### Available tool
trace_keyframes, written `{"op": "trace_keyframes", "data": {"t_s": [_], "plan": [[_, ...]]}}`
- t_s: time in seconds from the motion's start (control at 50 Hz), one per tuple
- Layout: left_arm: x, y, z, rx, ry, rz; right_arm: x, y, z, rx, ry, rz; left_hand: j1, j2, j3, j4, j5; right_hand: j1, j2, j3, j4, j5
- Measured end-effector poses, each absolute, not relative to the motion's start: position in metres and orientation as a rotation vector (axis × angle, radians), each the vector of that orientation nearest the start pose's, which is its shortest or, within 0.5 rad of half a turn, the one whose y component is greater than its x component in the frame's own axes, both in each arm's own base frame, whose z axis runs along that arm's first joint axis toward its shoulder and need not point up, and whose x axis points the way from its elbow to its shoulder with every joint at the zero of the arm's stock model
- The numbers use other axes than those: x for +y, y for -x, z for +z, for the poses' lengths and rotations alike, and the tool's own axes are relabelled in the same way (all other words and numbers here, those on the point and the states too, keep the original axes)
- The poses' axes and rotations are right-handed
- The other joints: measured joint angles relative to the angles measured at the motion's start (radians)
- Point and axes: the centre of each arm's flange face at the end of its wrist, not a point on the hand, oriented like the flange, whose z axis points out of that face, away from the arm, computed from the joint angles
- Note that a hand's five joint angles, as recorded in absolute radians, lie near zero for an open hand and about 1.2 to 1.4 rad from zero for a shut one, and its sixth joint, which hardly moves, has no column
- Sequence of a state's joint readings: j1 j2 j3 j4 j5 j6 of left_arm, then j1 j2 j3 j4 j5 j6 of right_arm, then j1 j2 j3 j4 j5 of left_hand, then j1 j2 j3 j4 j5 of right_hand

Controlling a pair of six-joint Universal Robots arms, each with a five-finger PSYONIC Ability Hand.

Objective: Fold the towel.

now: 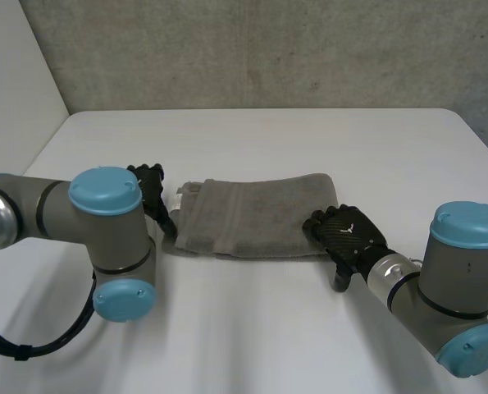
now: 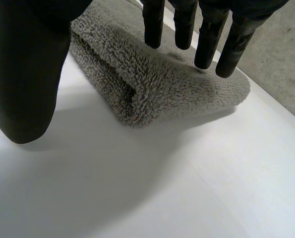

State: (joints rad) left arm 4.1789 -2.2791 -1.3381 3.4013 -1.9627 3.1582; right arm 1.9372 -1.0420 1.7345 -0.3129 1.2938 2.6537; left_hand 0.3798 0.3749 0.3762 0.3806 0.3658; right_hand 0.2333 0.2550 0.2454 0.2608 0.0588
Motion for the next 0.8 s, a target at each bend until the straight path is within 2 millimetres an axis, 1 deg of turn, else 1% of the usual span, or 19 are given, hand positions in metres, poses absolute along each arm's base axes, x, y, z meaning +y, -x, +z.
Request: {"op": "trace_keyframes", "data": {"t_s": [0.08, 0.16, 0.24, 0.28, 0.38, 0.46, 0.56, 0.62, 0.66, 0.7, 0.72, 0.74, 0.8], "plan": [[-0.297, 0.291, 0.149, 2.427, -0.291, -2.031, -0.259, -0.267, 0.114, 2.136, 1.226, -1.680, -0.061, -0.062, -0.069, -0.064, -0.078, 0.000, 0.000, 0.000, 0.000, 0.000], [-0.288, 0.294, 0.159, 2.425, -0.309, -2.061, -0.259, -0.267, 0.114, 2.132, 1.225, -1.688, -0.072, -0.072, -0.079, -0.072, -0.093, 0.008, 0.001, 0.003, 0.001, 0.003], [-0.278, 0.299, 0.163, 2.429, -0.338, -2.080, -0.260, -0.267, 0.114, 2.122, 1.221, -1.706, -0.073, -0.072, -0.082, -0.072, -0.094, 0.108, 0.069, 0.089, 0.074, 0.113], [-0.273, 0.301, 0.164, 2.432, -0.351, -2.082, -0.261, -0.267, 0.114, 2.115, 1.219, -1.717, -0.073, -0.072, -0.082, -0.072, -0.094, 0.229, 0.194, 0.206, 0.193, 0.234], [-0.268, 0.302, 0.164, 2.439, -0.367, -2.078, -0.264, -0.268, 0.115, 2.099, 1.211, -1.746, -0.078, -0.075, -0.086, -0.072, -0.100, 0.428, 0.408, 0.417, 0.399, 0.429], [-0.267, 0.301, 0.163, 2.442, -0.371, -2.072, -0.267, -0.269, 0.116, 2.085, 1.205, -1.769, -0.082, -0.082, -0.092, -0.081, -0.106, 0.527, 0.510, 0.516, 0.495, 0.522], [-0.267, 0.300, 0.162, 2.451, -0.379, -2.068, -0.272, -0.268, 0.118, 2.069, 1.189, -1.805, -0.083, -0.082, -0.092, -0.081, -0.107, 0.728, 0.700, 0.714, 0.698, 0.721], [-0.267, 0.299, 0.162, 2.457, -0.390, -2.069, -0.274, -0.268, 0.119, 2.062, 1.182, -1.822, -0.083, -0.082, -0.092, -0.081, -0.107, 0.881, 0.850, 0.858, 0.845, 0.868], [-0.266, 0.300, 0.162, 2.463, -0.400, -2.072, -0.276, -0.267, 0.119, 2.057, 1.178, -1.831, -0.068, -0.064, -0.072, -0.065, -0.075, 1.043, 1.011, 1.041, 1.031, 1.052], [-0.266, 0.300, 0.162, 2.467, -0.408, -2.074, -0.276, -0.267, 0.120, 2.055, 1.177, -1.835, 0.015, 0.019, 0.021, 0.018, 0.030, 1.071, 1.025, 1.086, 1.073, 1.099], [-0.266, 0.300, 0.162, 2.470, -0.413, -2.075, -0.277, -0.267, 0.120, 2.054, 1.176, -1.837, 0.168, 0.169, 0.176, 0.175, 0.185, 1.072, 1.025, 1.091, 1.078, 1.101], [-0.266, 0.300, 0.163, 2.473, -0.418, -2.076, -0.277, -0.267, 0.120, 2.054, 1.176, -1.837, 0.378, 0.373, 0.364, 0.371, 0.368, 1.073, 1.025, 1.091, 1.078, 1.101], [-0.266, 0.299, 0.164, 2.478, -0.425, -2.085, -0.277, -0.266, 0.120, 2.058, 1.175, -1.833, 0.894, 0.874, 0.890, 0.912, 0.879, 1.073, 1.025, 1.091, 1.078, 1.101]]}}
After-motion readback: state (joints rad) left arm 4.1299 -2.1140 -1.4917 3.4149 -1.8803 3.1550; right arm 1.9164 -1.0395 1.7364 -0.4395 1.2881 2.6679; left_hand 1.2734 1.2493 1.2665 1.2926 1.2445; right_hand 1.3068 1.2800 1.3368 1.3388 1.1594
